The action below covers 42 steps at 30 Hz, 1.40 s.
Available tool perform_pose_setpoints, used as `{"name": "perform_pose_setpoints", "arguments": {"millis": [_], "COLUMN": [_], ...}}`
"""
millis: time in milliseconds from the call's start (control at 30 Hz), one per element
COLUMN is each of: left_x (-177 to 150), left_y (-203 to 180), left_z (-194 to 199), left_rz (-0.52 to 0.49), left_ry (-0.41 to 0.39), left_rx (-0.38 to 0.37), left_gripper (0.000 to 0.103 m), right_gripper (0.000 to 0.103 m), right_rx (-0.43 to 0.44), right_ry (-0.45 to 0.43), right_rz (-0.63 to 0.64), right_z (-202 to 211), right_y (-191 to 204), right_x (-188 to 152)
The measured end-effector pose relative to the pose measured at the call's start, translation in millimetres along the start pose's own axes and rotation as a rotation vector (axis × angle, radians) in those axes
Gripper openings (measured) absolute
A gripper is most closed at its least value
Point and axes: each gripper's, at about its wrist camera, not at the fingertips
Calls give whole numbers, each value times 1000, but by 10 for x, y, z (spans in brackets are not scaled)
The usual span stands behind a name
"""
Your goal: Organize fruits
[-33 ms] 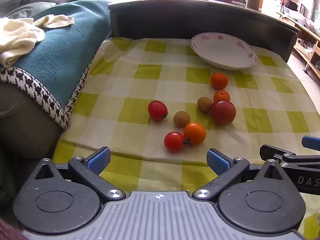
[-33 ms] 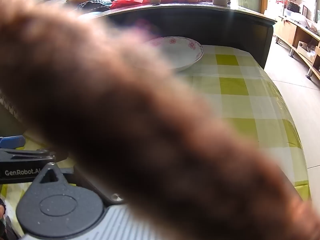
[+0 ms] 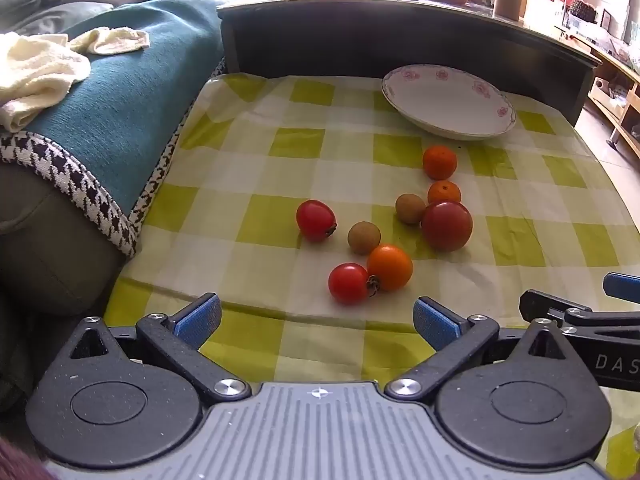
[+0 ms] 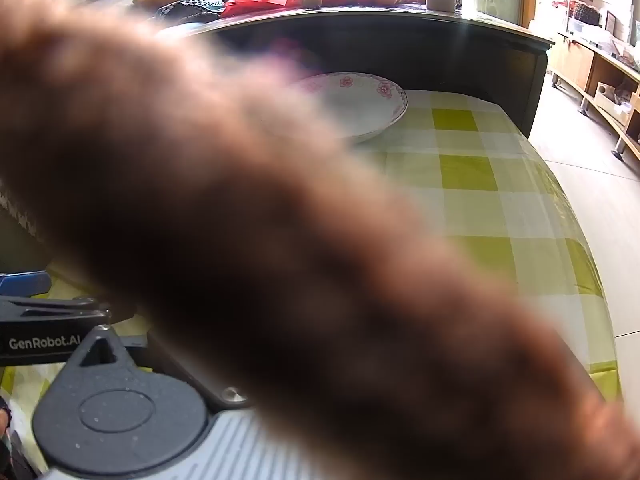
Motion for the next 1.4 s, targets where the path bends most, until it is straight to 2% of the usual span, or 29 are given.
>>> {"name": "perform_pose_setpoints", "arguments": {"millis": [33,67,133,400,1400], "left_x": [-4,1,-12,-17,-4], "left_y": [-14,42,57,32,23], "left_z": [1,4,9,-47,-43], "left_rz": [-1,20,15,16,13], "left_ry": [0,6,4,17,25], "left_rx": [-2,-43,-47,-28,-32], "left_gripper": [103,103,103,103,103], "right_gripper": [101,101,101,101,100], "right_rx": [-2,0,0,-7,-3], "right_ry": [-1,0,0,1,5], "right_rz": [2,0,-3,-3,-2], "right_z": [0,-1,-4,-29,-46], "right_y": [-1,-2,-3,14,9], "right_x": [1,3,5,8,7]}}
Point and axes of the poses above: each gripper's, at about its wrist camera, not at the fingertips, and z roughly against the way its jaws point, y to its left, x to its top, and after that the axes turned 11 degrees about y, right-handed
